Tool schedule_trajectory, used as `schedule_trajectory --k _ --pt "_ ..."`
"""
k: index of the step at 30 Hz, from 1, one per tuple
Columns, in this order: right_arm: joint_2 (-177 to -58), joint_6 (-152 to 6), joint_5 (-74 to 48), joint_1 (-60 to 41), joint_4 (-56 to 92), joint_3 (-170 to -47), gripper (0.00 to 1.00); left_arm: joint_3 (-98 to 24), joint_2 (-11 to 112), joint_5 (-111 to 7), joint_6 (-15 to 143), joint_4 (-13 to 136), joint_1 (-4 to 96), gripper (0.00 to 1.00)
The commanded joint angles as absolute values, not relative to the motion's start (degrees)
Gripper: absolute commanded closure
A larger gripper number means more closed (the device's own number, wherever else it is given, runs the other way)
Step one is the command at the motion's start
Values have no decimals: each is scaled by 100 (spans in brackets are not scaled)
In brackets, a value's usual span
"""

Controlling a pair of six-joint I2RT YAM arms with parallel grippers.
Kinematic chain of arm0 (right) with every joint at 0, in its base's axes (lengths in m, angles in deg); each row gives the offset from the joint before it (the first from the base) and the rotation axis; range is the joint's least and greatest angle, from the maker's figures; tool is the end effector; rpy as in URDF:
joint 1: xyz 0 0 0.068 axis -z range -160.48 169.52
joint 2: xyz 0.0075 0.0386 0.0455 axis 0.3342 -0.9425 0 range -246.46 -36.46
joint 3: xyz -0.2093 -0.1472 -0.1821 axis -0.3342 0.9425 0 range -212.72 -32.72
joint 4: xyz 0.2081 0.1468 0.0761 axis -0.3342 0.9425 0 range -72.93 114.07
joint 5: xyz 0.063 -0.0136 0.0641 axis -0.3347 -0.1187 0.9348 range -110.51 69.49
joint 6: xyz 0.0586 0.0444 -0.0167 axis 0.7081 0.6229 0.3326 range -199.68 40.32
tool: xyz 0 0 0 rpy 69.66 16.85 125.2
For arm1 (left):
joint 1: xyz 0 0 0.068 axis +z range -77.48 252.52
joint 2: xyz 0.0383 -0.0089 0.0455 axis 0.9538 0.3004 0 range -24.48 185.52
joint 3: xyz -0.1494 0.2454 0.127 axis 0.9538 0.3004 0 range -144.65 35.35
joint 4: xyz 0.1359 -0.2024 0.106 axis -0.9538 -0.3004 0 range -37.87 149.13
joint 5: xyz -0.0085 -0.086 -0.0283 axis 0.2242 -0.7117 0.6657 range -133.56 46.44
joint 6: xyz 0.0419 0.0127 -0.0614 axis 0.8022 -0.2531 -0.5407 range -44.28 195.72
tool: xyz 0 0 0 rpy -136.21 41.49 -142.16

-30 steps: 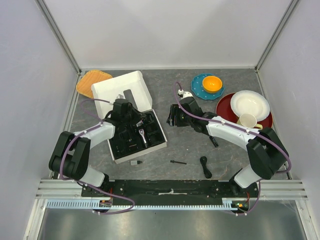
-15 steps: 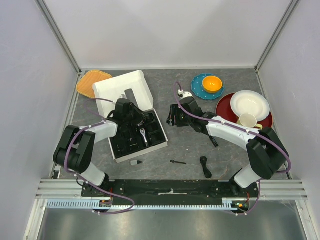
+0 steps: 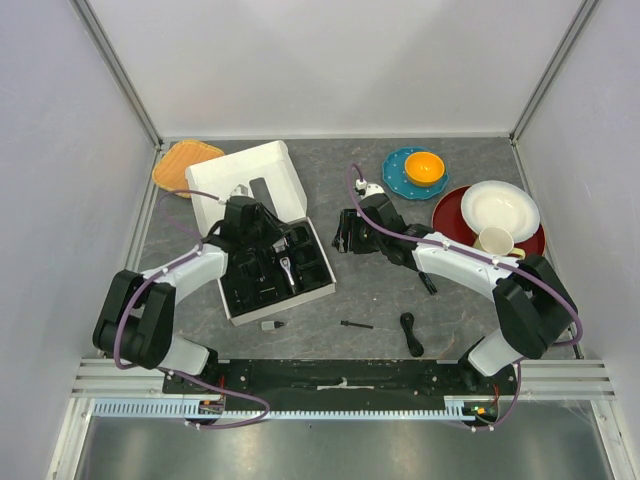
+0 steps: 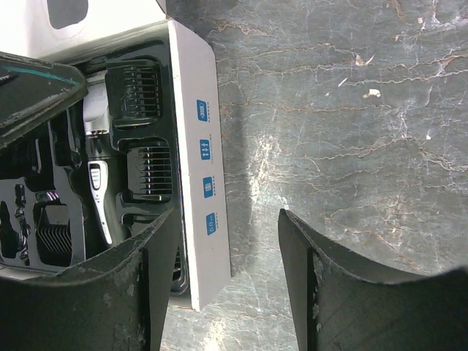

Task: Sort the hair-cutting tools

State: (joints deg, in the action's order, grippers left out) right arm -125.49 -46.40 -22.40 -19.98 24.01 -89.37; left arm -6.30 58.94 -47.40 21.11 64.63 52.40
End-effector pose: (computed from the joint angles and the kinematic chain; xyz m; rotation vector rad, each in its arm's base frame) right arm 0.2823 0.2300 0.2496 -0.1087 2.3346 0.6256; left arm 0.3007 -0.1148 0.2150 -0.6502 2.2271 -0.7750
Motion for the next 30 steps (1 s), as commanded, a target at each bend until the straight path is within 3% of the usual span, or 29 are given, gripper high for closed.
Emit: schedule_trajectory --k 1,5,15,24,30 --pt "-12584 -4558 -2201 -1967 2252 -8950 36 -912 5655 -4514 2606 6326 5177 68" --pt "-12611 -4540 -2192 -1976 2243 -8933 36 -1035 5944 -4883 2659 6571 5160 79" --pt "-12611 -4540 -2227 -1968 2304 -8933 37 -1387 6745 -4638 2781 6468 5054 91" --pt "-12532 -4558 -2218 -1950 2375 -8941 36 -1404 7053 -4532 2887 6432 4931 94" --pt "-12444 -4636 -2174 -1941 2462 -9091 35 -1694 6781 -4435 3019 6247 4931 91"
